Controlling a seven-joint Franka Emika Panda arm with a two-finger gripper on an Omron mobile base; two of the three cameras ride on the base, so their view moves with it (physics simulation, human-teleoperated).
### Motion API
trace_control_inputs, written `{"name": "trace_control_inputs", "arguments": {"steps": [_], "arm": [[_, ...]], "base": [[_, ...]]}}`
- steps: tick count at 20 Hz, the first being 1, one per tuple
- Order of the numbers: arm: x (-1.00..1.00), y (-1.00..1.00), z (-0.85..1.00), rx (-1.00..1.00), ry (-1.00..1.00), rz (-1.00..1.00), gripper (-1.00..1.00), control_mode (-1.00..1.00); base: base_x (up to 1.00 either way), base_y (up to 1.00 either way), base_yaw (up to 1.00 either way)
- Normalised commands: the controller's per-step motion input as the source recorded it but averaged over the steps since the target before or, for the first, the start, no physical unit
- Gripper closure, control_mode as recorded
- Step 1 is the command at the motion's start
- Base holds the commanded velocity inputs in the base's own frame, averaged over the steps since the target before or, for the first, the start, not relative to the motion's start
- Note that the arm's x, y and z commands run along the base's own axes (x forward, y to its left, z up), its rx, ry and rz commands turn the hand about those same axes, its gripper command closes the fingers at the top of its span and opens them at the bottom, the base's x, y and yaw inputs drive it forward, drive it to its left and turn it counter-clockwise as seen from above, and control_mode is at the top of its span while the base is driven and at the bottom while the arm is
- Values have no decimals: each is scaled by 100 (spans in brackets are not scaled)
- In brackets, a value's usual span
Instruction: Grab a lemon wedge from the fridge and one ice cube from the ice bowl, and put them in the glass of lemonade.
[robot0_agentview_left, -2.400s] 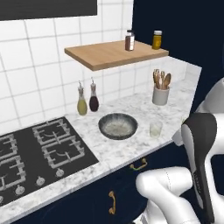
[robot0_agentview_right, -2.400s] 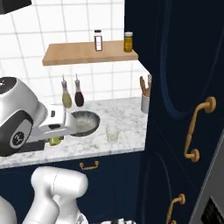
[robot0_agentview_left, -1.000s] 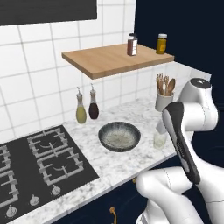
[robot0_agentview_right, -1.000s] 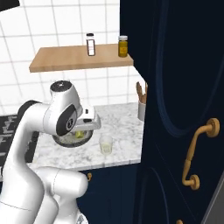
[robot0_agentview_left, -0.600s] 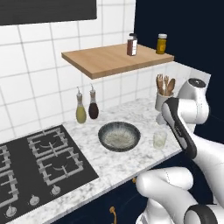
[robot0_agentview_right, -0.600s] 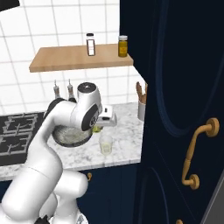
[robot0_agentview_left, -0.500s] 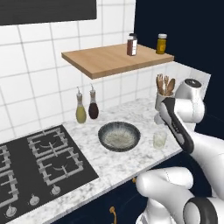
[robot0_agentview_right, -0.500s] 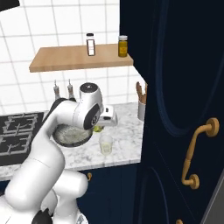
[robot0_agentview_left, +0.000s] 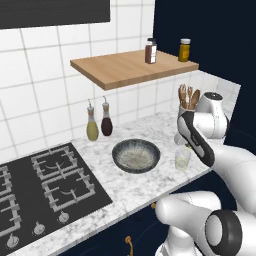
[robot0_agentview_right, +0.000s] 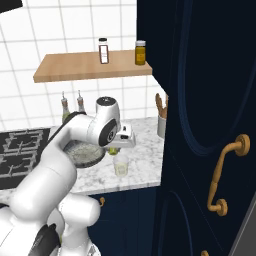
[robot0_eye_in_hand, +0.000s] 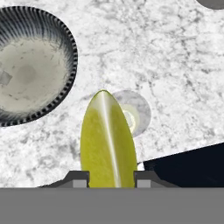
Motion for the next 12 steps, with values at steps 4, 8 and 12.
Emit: {"name": "trace_control_inputs", "arguments": {"steps": [4,8,12], "arm": [[-1,0,-18,-1,9,0,100,-100],[21,-6,-5,0,2,0,100,-100],[53,-24,0,0,0,-1,100,-100]], "base": [[0,0,0],[0,0,0],[0,0,0]]}}
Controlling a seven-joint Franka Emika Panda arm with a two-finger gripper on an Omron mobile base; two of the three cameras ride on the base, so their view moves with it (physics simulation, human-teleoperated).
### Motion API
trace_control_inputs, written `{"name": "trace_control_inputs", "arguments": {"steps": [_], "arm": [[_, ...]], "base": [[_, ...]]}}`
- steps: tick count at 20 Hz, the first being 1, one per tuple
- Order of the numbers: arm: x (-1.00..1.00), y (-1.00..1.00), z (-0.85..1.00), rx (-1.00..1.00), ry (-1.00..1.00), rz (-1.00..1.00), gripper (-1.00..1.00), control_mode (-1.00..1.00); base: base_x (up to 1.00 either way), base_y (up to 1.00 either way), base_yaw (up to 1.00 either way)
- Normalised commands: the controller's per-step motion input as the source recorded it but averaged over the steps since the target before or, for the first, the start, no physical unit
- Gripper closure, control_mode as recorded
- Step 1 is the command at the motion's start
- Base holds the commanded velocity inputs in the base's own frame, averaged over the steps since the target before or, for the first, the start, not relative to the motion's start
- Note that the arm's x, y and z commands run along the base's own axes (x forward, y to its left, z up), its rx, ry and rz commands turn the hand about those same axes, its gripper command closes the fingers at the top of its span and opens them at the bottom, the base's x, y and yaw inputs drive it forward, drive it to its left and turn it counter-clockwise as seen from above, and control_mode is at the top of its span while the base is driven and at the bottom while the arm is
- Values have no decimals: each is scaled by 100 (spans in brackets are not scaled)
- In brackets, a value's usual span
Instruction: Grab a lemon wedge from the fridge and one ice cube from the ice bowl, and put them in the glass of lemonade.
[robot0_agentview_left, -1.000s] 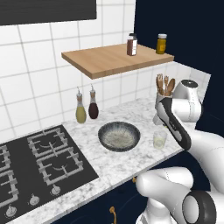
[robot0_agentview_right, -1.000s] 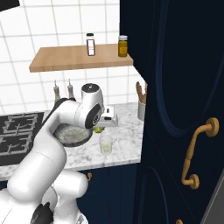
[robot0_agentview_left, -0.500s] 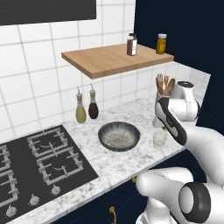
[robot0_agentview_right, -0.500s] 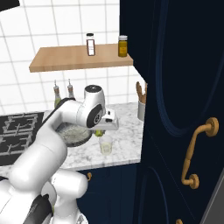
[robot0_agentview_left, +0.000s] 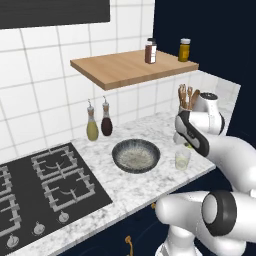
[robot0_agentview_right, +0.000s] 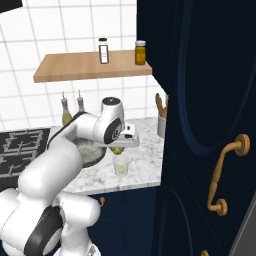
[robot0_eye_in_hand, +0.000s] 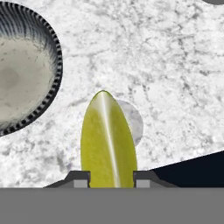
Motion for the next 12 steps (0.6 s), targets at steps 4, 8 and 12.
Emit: {"name": "trace_control_inputs", "arguments": {"steps": [4,8,12], "arm": [[32,-7,-16,0,1,0,100,-100],[14,-3,-55,0,0,0,100,-100],[7,-14,-41,0,0,0,100,-100]], "base": [[0,0,0],[0,0,0],[0,0,0]]}}
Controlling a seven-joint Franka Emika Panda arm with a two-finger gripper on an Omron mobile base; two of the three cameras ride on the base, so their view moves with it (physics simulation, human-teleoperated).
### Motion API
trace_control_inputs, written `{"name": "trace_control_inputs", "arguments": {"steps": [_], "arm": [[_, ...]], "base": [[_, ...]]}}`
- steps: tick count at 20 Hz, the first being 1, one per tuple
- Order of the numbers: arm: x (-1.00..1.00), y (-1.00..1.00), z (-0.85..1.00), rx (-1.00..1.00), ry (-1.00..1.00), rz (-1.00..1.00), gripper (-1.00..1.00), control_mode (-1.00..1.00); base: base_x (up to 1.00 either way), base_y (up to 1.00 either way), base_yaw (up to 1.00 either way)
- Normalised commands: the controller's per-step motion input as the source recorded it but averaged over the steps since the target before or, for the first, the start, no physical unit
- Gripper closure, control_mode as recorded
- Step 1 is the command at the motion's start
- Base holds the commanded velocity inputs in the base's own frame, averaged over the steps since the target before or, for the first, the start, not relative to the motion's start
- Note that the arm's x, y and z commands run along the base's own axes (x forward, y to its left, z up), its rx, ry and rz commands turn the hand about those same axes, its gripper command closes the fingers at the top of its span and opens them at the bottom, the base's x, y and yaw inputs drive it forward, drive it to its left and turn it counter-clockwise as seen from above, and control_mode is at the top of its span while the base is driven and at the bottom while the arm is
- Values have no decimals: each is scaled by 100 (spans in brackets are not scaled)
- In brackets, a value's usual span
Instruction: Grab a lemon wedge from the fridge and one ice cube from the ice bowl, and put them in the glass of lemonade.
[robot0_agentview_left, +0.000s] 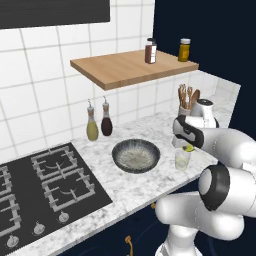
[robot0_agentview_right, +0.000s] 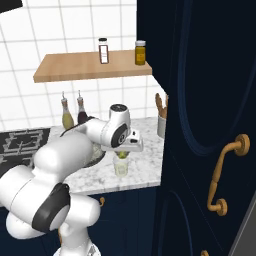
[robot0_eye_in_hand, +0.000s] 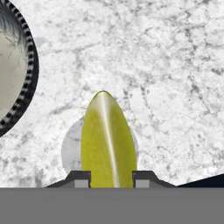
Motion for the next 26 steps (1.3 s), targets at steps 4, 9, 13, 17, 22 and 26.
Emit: {"name": "trace_control_inputs", "arguments": {"steps": [4,9,13,17,22,26], "arm": [[0,1,0,0,-3,0,100,-100],[0,12,-2,0,-1,0,100,-100],[2,14,-1,0,0,-1,100,-100],[4,0,-1,0,0,0,100,-100],[0,0,0,0,0,0,-100,-100],[0,0,0,0,0,0,-100,-100]], "base": [[0,0,0],[0,0,0],[0,0,0],[0,0,0],[0,0,0],[0,0,0]]}}
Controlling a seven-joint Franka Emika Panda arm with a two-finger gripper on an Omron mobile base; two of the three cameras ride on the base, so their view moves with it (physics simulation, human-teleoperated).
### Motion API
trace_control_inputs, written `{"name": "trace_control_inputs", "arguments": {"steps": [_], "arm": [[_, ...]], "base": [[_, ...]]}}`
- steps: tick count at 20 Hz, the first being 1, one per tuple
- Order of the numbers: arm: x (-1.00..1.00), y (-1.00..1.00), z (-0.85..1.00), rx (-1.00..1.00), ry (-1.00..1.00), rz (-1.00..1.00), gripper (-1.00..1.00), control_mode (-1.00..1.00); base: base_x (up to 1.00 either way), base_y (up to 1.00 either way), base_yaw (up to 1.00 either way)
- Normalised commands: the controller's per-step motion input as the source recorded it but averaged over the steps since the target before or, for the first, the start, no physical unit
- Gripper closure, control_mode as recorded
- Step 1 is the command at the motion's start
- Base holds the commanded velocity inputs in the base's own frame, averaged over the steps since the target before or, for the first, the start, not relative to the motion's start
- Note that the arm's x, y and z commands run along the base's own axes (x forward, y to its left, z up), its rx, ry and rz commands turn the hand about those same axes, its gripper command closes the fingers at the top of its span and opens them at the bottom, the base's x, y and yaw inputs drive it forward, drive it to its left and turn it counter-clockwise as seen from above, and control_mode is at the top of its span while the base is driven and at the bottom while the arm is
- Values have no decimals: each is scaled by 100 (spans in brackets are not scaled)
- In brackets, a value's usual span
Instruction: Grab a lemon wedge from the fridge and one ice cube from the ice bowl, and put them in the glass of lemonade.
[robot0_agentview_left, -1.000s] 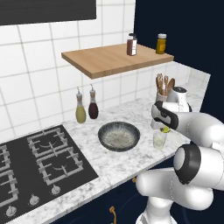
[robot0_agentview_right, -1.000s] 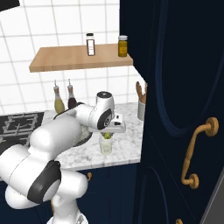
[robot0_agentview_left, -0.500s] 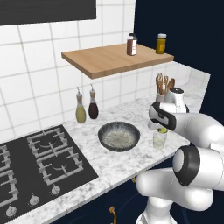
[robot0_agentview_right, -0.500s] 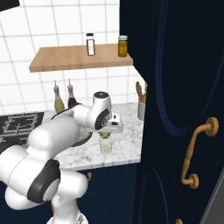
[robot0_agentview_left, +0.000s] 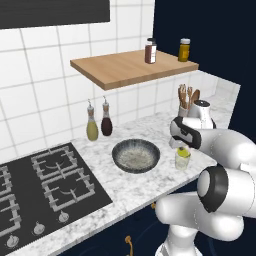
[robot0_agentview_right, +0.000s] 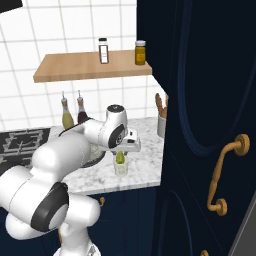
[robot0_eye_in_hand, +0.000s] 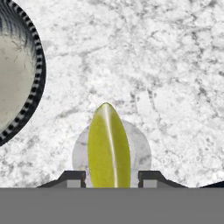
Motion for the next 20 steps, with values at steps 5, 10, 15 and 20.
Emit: {"name": "trace_control_inputs", "arguments": {"steps": [5,10,15,20], "arm": [[0,0,0,0,0,0,-100,-100],[-6,0,5,1,0,0,-100,-100],[-34,0,7,1,-1,3,-100,-100],[-49,4,1,0,-3,1,-100,-100]], "base": [[0,0,0],[0,0,0],[0,0,0],[0,0,0]]}}
